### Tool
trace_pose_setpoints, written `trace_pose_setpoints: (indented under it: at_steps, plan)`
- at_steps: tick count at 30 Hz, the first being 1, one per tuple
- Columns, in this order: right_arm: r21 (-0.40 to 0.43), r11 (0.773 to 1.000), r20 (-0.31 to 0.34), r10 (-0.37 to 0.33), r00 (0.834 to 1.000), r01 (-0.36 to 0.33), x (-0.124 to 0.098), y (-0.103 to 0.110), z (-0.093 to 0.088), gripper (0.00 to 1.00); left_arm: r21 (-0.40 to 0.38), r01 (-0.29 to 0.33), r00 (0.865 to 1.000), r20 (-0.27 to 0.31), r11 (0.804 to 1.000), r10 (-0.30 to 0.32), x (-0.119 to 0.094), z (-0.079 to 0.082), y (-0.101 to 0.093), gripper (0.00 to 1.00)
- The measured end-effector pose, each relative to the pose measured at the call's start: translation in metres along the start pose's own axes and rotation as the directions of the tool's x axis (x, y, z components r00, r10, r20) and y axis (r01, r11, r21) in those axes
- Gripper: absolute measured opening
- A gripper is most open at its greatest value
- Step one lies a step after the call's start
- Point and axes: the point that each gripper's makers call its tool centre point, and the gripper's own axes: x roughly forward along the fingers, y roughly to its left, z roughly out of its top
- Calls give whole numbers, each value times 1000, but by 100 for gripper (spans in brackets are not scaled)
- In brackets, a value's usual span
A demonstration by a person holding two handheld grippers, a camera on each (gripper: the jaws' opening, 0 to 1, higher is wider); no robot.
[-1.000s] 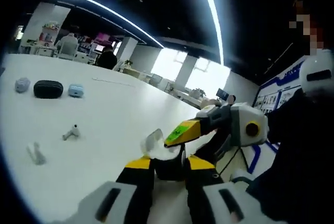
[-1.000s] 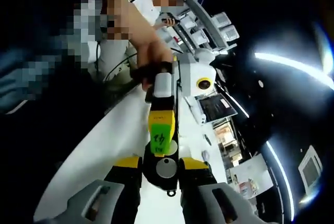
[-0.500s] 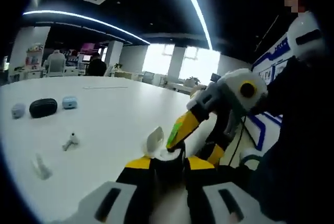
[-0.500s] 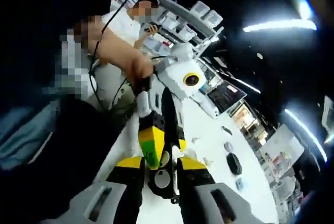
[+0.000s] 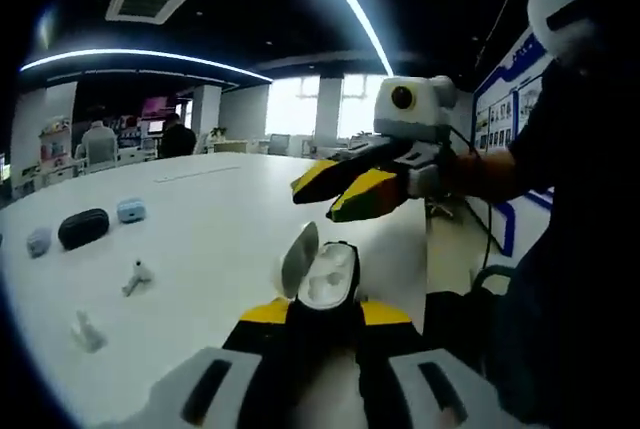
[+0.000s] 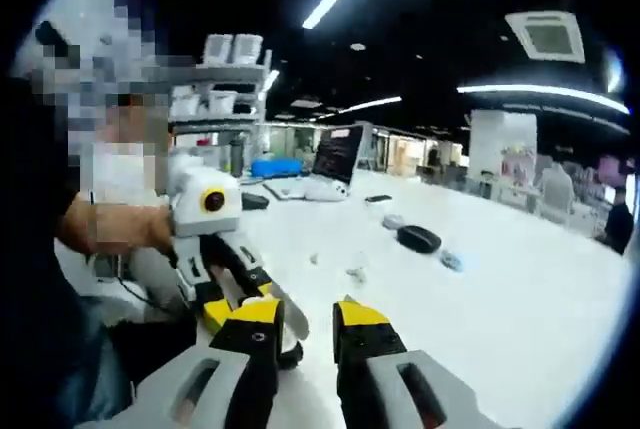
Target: Pick up the earbuds from the table and place the earbuds into the earbud case
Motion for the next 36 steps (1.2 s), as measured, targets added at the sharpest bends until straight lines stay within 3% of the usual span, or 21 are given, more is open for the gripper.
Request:
trace_pose_setpoints:
  at_steps: [4,8,12,28,33,36]
  plan:
    - [162,986,4,26,1000,-26,8,0,-10,19,11,-5,1000,-11,1000,5,0,-1,0,25]
    - [196,980,-16,31,999,-28,12,2,-17,18,15,-13,1000,-16,1000,13,-1,-1,1,25]
    - [247,967,-6,61,998,-58,16,8,-14,14,17,-13,1000,-18,1000,13,-1,-1,2,25]
    - [241,968,-11,80,997,-75,30,6,-6,18,-16,-47,999,-13,999,47,-5,-3,12,25]
    - [230,968,75,80,994,-95,19,-6,26,19,-20,-49,999,-22,999,48,-5,-5,12,25]
    - [165,985,53,46,998,-54,21,-24,32,17,-23,-48,999,-20,999,48,-5,-6,11,25]
